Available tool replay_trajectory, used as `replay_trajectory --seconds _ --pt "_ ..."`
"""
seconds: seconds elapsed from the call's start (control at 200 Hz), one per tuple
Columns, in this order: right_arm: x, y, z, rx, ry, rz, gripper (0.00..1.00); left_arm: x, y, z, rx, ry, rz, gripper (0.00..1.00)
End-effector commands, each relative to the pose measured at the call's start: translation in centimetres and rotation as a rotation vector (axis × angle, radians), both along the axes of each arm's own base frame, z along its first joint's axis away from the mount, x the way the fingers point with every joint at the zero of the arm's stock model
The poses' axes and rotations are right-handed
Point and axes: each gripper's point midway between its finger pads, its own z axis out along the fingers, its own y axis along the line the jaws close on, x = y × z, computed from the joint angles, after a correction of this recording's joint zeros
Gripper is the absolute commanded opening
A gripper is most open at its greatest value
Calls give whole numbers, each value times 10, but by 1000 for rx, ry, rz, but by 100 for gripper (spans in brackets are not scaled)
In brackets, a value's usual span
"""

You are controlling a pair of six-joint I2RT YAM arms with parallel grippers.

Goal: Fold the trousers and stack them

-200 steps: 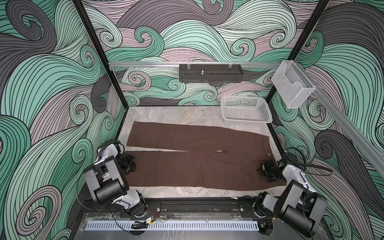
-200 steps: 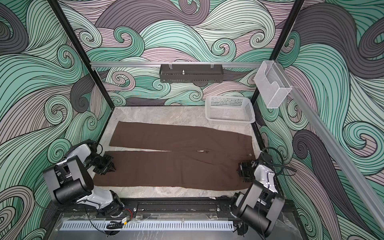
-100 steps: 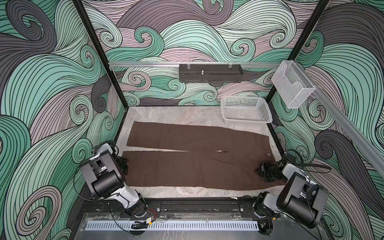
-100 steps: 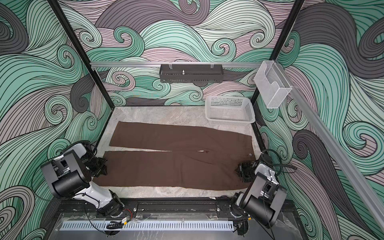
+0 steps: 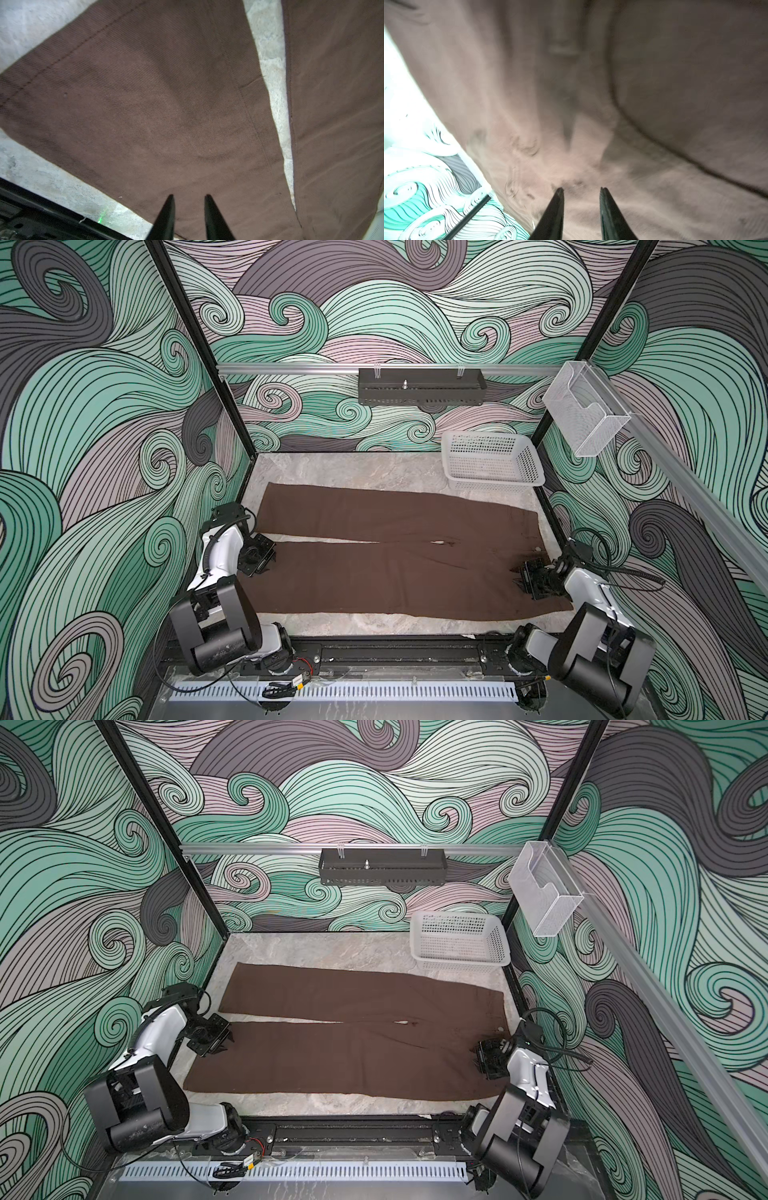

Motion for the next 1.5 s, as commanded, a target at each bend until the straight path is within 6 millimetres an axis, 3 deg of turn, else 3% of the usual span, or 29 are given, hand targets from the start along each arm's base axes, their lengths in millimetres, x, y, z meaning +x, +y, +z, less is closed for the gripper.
replay_trajectory --seconds 0.0,0.2,0.355,0.505,0.791,1.131,1.261,1.316,1.371,1.496 --pt "2 3 7 -6 9 6 26 -7 -8 -26 -31 80 23 20" --pt "5 3 -7 13 35 10 15 -18 -15 -69 -56 186 48 11" --pt "0 -2 -28 40 87 -8 16 -40 -5 -93 -29 334 59 4" --pt "-13 -9 -43 56 138 -25 22 -57 13 -101 -3 398 119 1" --pt "-31 -19 -52 8 187 -25 38 -62 45 -78 56 395 203 2" --pt "-52 -12 -54 -14 243 2 42 -58 42 -70 23 355 189 5" --pt "-55 -14 -42 -41 238 -4 47 -57 44 -67 -7 341 203 7" --pt "-53 -18 -32 -71 215 6 48 -53 44 -60 -11 324 194 12" --pt "-47 -20 -18 -96 171 7 52 -44 44 -50 -17 275 176 24" --pt "-24 -30 26 -153 30 -45 65 -15 44 2 6 122 115 45"
